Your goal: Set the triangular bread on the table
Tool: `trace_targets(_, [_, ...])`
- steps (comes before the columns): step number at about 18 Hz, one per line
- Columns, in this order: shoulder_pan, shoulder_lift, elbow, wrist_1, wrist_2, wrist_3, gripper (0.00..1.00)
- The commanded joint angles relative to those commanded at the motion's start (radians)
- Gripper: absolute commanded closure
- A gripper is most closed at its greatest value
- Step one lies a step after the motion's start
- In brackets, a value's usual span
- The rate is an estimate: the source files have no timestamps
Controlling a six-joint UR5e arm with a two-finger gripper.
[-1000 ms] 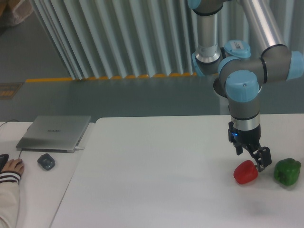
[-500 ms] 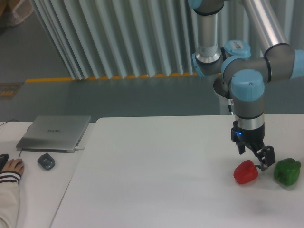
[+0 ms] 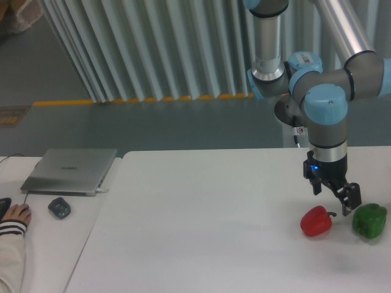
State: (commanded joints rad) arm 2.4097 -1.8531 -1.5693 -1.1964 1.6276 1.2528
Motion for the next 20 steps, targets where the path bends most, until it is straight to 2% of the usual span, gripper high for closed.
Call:
trace_targets(3, [0.049,0.031,0.0,-0.028,-0.005,0.158,0.0])
trace_targets(6, [0.077,0.029,0.005,-0.023,-0.003,0.177,0.0])
trace_targets(8, [0.149,0.031,0.011,-0.022,-0.005,0.279,0.0])
trace_targets(10, [0.262,0.034,0.014,-0.02,-0.008,0.507,0.0])
trace_targets(11, [0.291,0.032,0.012,-0.011,-0.006,0.548,0.0])
trace_targets(14, [0.345,0.014,0.049,0.027,-0.003,0.571,0.0])
trace_targets(15, [0.354,-0.018,0.072,0.031,0.003,0.57,0.0])
trace_targets(18, [0.393,-0.055,0.092,0.043,-0.002,0.568,0.0])
trace_targets(19, [0.394,-0.073,0.098,0.085,0.0,0.567,0.0])
trace_targets(20, [0.399,-0.08,0.101,0.095,-0.003,0.557,0.0])
